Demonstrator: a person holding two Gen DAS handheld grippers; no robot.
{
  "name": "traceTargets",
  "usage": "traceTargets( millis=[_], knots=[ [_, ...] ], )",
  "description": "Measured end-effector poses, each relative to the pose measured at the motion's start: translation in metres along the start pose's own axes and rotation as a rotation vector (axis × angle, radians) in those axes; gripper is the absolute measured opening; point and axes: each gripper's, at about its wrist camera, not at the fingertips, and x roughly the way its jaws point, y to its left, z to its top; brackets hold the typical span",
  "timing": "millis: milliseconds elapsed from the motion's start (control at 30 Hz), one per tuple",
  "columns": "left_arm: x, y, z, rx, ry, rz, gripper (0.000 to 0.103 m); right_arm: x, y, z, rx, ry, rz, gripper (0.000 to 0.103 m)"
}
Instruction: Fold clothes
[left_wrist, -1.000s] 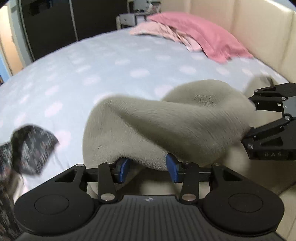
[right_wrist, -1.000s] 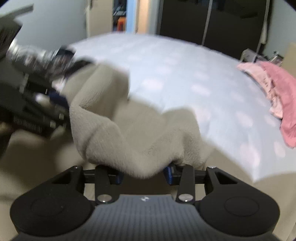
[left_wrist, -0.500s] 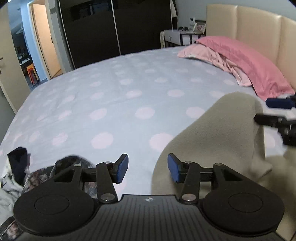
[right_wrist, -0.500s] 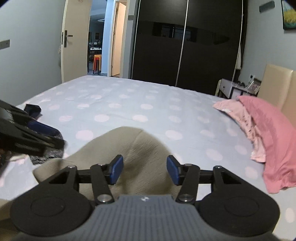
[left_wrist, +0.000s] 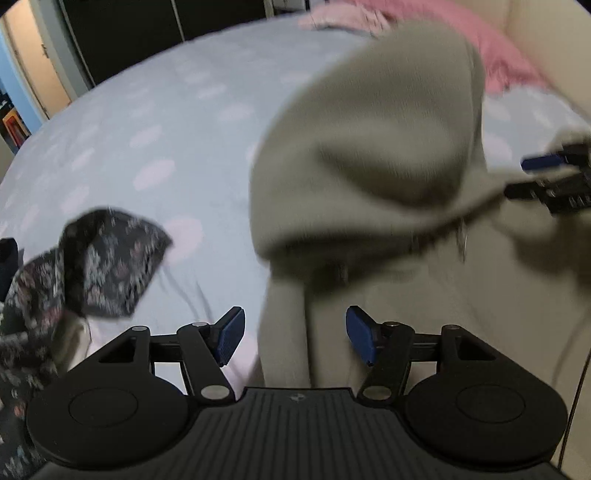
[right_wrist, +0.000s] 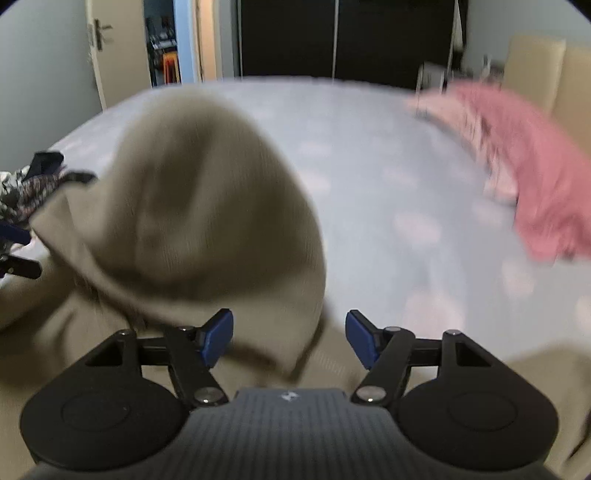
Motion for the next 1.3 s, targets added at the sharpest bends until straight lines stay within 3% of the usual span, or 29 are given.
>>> traceTargets(
  millis=[67, 100, 133, 167, 200, 267, 367, 400, 433, 533, 600, 633, 667, 700, 833, 900, 1000, 1133, 1300],
  knots=[
    [0.007, -0.001, -0.013, 0.033, 0.041, 0.048, 0.06, 0.017, 0.004, -0.009, -0.009, 0.024, -0.016, 0.074],
    [0.011, -0.001, -0.019, 0.049, 0.062, 0.072, 0.056, 0.026, 0.006, -0.014, -0.015, 0.035, -0.026, 0.073],
    [0.014, -0.001, -0.025, 0.065, 0.083, 0.096, 0.049, 0.034, 0.008, -0.016, -0.012, 0.045, -0.031, 0.065],
    [0.015, 0.004, -0.026, 0.055, 0.094, 0.092, 0.029, 0.041, 0.008, -0.016, 0.0, 0.053, -0.028, 0.056],
    [0.013, 0.012, -0.025, 0.027, 0.089, 0.065, 0.015, 0.044, 0.009, -0.013, 0.011, 0.051, -0.029, 0.039],
    [0.007, 0.027, -0.016, -0.03, 0.062, 0.059, 0.007, 0.048, 0.011, -0.004, 0.03, 0.039, -0.037, 0.031],
    [-0.005, 0.044, 0.005, -0.058, 0.01, 0.079, 0.006, 0.043, 0.012, 0.023, 0.017, -0.028, -0.074, 0.023],
    [-0.007, 0.05, 0.014, -0.071, 0.002, 0.083, 0.006, 0.039, 0.012, 0.035, 0.02, -0.058, -0.091, 0.012],
    [-0.009, 0.053, 0.022, -0.083, -0.007, 0.08, 0.006, 0.036, 0.01, 0.046, 0.033, -0.081, -0.097, 0.012],
    [-0.009, 0.064, 0.044, -0.116, -0.016, 0.059, 0.006, 0.028, 0.007, 0.076, 0.072, -0.111, -0.101, 0.017],
    [0.005, 0.07, 0.049, -0.179, 0.056, 0.036, 0.007, 0.022, 0.005, 0.09, 0.07, -0.115, -0.105, 0.022],
    [0.012, 0.071, 0.047, -0.192, 0.081, 0.042, 0.009, 0.019, 0.005, 0.093, 0.044, -0.108, -0.107, 0.036],
    [0.02, 0.072, 0.045, -0.205, 0.105, 0.048, 0.016, 0.017, 0.004, 0.093, 0.011, -0.093, -0.114, 0.042],
    [0.024, 0.07, 0.04, -0.192, 0.104, 0.054, 0.021, 0.014, 0.001, 0.092, -0.019, -0.069, -0.12, 0.049],
    [0.023, 0.067, 0.019, -0.153, 0.094, 0.076, 0.03, -0.003, -0.032, 0.071, -0.086, -0.004, -0.121, 0.055],
    [0.016, 0.067, 0.008, -0.14, 0.086, 0.086, 0.046, -0.021, -0.053, 0.059, -0.059, -0.002, -0.097, 0.061],
    [0.006, 0.067, -0.008, -0.12, 0.076, 0.1, 0.048, -0.047, -0.085, 0.043, 0.018, -0.009, -0.105, 0.073],
    [-0.009, 0.069, -0.022, -0.156, 0.082, 0.094, 0.05, -0.079, -0.115, 0.023, 0.116, -0.011, -0.166, 0.074],
    [-0.023, 0.065, -0.045, -0.157, 0.092, 0.081, 0.053, -0.097, -0.154, -0.007, 0.139, 0.023, -0.295, 0.076]
  ],
)
